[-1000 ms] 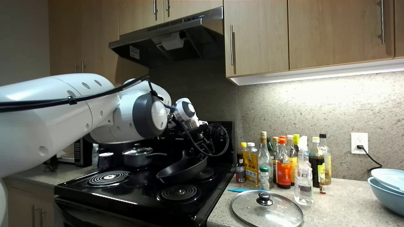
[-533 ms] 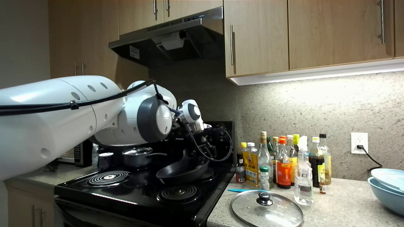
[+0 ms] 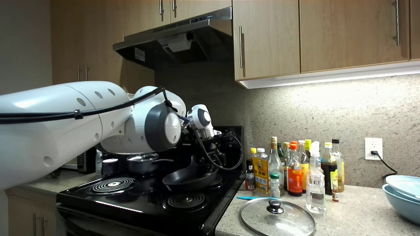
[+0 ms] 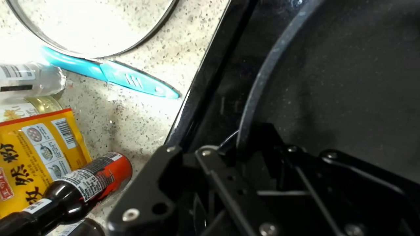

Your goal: Move the pan backwards

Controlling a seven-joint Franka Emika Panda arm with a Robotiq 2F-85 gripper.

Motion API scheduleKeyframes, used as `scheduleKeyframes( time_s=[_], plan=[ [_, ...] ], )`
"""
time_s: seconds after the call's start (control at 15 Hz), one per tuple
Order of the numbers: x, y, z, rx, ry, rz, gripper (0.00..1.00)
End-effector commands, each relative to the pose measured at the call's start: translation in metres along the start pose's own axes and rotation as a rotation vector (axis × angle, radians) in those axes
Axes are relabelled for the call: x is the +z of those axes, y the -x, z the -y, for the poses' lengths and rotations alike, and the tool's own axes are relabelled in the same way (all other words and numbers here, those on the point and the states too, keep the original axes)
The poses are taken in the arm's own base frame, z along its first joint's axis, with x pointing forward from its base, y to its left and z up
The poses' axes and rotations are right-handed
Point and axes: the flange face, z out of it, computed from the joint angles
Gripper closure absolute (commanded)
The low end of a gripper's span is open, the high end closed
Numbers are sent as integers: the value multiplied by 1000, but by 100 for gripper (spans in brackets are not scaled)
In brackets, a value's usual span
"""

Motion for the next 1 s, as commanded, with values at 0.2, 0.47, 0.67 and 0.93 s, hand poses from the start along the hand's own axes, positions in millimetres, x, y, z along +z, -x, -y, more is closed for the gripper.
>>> scheduleKeyframes(
  time_s=[0.2,0.47,0.67,0.93],
  plan=[
    [61,0,13,-25,38,115,36],
    [61,-1,9,-17,38,103,34],
    [62,0,10,-18,41,109,5],
    [9,-13,5,13,107,-45,40]
  ],
)
